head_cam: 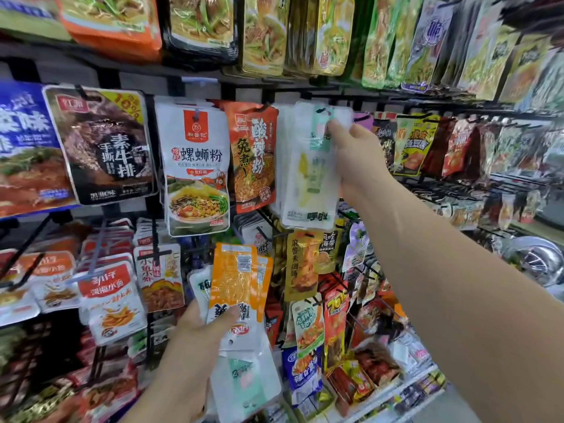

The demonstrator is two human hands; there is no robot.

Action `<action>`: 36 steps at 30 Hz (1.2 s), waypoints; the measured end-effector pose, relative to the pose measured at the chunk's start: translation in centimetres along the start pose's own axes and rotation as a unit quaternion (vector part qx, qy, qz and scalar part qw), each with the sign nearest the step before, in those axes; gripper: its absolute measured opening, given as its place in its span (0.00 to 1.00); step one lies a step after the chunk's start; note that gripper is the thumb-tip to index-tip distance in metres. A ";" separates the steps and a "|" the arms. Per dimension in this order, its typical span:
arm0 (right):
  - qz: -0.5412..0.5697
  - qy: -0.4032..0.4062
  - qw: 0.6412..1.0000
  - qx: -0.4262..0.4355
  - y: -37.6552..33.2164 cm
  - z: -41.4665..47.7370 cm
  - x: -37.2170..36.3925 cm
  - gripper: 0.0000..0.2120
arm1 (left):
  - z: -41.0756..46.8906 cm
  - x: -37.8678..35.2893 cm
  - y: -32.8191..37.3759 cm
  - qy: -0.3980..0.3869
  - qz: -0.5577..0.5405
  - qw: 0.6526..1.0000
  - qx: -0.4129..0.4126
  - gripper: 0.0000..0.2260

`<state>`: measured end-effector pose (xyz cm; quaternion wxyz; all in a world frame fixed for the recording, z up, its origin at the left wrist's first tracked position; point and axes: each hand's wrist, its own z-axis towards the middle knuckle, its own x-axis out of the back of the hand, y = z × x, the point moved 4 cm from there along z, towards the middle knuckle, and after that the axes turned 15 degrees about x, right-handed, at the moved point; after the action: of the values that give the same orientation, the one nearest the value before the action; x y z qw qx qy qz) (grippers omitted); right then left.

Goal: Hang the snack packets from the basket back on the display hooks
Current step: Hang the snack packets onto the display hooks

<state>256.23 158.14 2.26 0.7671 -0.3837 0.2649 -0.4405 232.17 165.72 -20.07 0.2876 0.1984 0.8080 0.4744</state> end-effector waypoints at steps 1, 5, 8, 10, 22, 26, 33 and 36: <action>-0.002 0.006 1.000 -0.006 0.0 0.2 0.0 0.09 | -0.2 -0.1 0.1 0.000 0.000 1.000 -0.001 0.13; 0.010 0.007 1.000 -0.017 0.0 1.2 -0.2 0.09 | -0.7 -0.2 0.3 -0.003 0.008 1.000 -0.004 0.15; -0.016 -0.005 1.000 -0.023 0.6 1.7 -0.4 0.10 | -1.0 -0.2 0.6 -0.017 0.000 1.000 -0.012 0.12; -0.054 0.001 0.998 -0.019 1.0 2.2 -0.7 0.11 | -1.1 0.0 0.5 -0.007 0.004 1.000 -0.009 0.12; -0.253 0.052 0.962 0.089 2.2 2.2 -1.6 0.14 | -1.3 1.1 0.6 0.004 -0.003 1.000 -0.019 0.14; -0.242 0.045 0.964 0.099 1.9 -1.1 -0.2 0.23 | -1.6 1.1 -0.3 -0.037 -0.014 0.999 0.027 0.29; -0.143 0.044 0.986 0.071 3.2 -14.3 3.4 0.09 | -2.4 -0.2 -1.8 -0.083 0.013 0.996 0.038 0.23; -0.109 0.007 0.993 -0.045 6.7 -19.4 4.0 0.18 | -2.9 -1.6 -2.5 -0.092 0.016 0.995 0.033 0.24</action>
<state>246.79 149.87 -14.49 0.6947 -0.4411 0.2469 -0.5117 231.36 161.63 -20.72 0.3466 0.2635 0.7902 0.4313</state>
